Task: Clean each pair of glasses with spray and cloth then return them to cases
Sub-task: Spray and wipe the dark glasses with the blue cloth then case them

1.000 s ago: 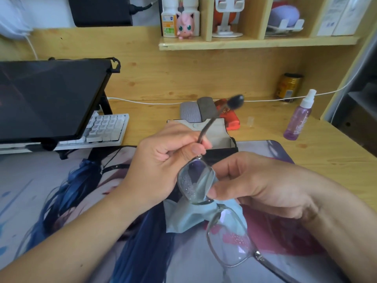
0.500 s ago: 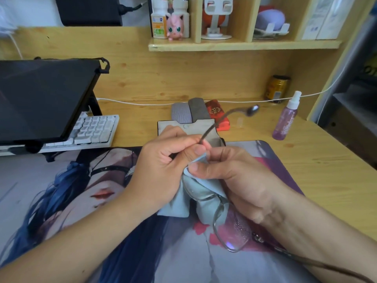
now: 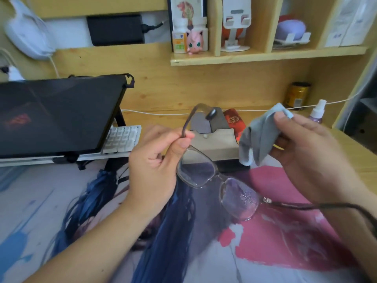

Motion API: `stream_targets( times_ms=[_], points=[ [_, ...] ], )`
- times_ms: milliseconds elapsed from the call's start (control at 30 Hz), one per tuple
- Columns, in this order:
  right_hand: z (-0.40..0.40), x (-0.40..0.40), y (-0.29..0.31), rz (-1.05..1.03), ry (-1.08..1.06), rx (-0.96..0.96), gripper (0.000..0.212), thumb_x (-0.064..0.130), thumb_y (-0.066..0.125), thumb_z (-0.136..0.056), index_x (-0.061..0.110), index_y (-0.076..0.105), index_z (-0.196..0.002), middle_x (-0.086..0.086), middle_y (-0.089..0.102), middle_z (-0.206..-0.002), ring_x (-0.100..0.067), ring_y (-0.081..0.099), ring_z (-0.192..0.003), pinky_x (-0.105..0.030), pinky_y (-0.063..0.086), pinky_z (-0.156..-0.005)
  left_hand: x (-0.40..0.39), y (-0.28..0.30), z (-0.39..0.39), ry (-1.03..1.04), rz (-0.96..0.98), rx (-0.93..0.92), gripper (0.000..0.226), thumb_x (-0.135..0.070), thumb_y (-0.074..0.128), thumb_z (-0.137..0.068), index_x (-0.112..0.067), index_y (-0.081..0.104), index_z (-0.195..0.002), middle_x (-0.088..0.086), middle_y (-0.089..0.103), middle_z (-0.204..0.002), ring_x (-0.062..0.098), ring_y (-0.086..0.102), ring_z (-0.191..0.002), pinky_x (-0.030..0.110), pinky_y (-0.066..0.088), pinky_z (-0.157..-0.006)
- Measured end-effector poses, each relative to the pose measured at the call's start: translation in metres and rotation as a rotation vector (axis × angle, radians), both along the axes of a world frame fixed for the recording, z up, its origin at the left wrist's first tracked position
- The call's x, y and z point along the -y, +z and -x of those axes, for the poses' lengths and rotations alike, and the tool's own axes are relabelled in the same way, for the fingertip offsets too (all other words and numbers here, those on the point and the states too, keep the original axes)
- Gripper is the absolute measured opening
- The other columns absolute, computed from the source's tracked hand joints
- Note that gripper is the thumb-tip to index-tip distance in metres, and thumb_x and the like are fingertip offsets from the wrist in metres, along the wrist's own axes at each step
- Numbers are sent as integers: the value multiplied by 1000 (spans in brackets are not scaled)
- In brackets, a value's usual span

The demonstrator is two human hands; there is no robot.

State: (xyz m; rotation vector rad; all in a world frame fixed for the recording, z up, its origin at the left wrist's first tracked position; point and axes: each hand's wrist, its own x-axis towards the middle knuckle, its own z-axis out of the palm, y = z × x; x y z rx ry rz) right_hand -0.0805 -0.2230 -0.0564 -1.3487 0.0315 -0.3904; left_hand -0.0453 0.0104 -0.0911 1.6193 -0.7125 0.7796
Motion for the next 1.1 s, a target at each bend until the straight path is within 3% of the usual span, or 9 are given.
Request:
stream_targets(
  times_ms=[100, 233, 300, 400, 467, 533, 733, 900, 1100],
  points=[
    [-1, 6, 3, -190, -61, 32, 28, 25, 53, -103, 16, 76, -89, -6, 76, -96, -21, 73, -98, -40, 59, -86, -7, 2, -6, 125, 23, 25, 12, -21, 63, -98, -30, 69, -102, -15, 63, -93, 19, 61, -90, 27, 47, -84],
    [2, 21, 7, -276, -189, -3, 62, 48, 56, -95, 8, 50, -143, -1, 66, -123, -12, 70, -104, -40, 55, -97, -25, 8, -22, 306, 163, -72, 17, -19, 60, -100, -35, 66, -98, -3, 63, -93, 12, 62, -89, 32, 51, -83],
    [1, 22, 5, -300, -212, -21, 57, 50, 58, -92, 14, 57, -136, 2, 69, -121, -8, 72, -96, -39, 54, -95, -30, 9, -28, 365, 186, -122, 10, -19, 61, -100, -28, 66, -98, 1, 66, -95, 13, 63, -88, 36, 54, -84],
    [5, 8, 8, -187, -180, -70, 21, 38, 53, -99, 25, 71, -101, 4, 74, -97, -8, 72, -89, -31, 54, -75, -26, 12, -25, 359, 140, -186, 7, -21, 63, -99, -27, 66, -95, -2, 68, -90, 8, 62, -82, 26, 52, -79],
    [9, -4, 8, -77, -59, -47, 26, 26, 50, -102, 22, 71, -86, -4, 69, -89, -17, 66, -92, -36, 49, -80, -20, 14, -19, 350, 93, -228, 9, -22, 65, -97, -29, 66, -92, -8, 65, -82, 1, 58, -74, 16, 47, -72],
    [18, -20, 13, -75, 134, 19, 19, 19, 53, -95, 11, 69, -91, -16, 67, -96, -27, 63, -95, -44, 46, -89, -14, 13, -12, 329, 71, -237, 6, -22, 67, -95, -26, 69, -91, -10, 64, -76, 2, 58, -70, 13, 45, -67],
    [32, -19, 18, 38, 779, 26, 33, 25, 78, -74, 0, 72, -95, -19, 70, -88, -28, 67, -80, -31, 55, -72, -2, 3, -9, 239, 31, -228, 8, -26, 71, -90, -32, 70, -85, -8, 67, -80, 9, 63, -77, 30, 53, -73],
    [18, -35, 7, 967, 147, 316, 13, 26, 56, -95, 20, 67, -90, 2, 65, -77, -12, 59, -72, -31, 47, -67, 8, -3, 1, 98, 56, -289, 8, -24, 71, -90, -31, 71, -88, -8, 69, -82, 10, 66, -79, 32, 54, -75],
    [1, -45, -13, 1002, -168, 304, 26, 19, 73, -89, 33, 50, -91, 12, 61, -84, -6, 56, -85, -14, 42, -73, 14, 0, 14, -58, 63, -313, 5, -15, 70, -93, -18, 74, -92, -2, 73, -85, 17, 70, -82, 34, 58, -78]
  ],
)
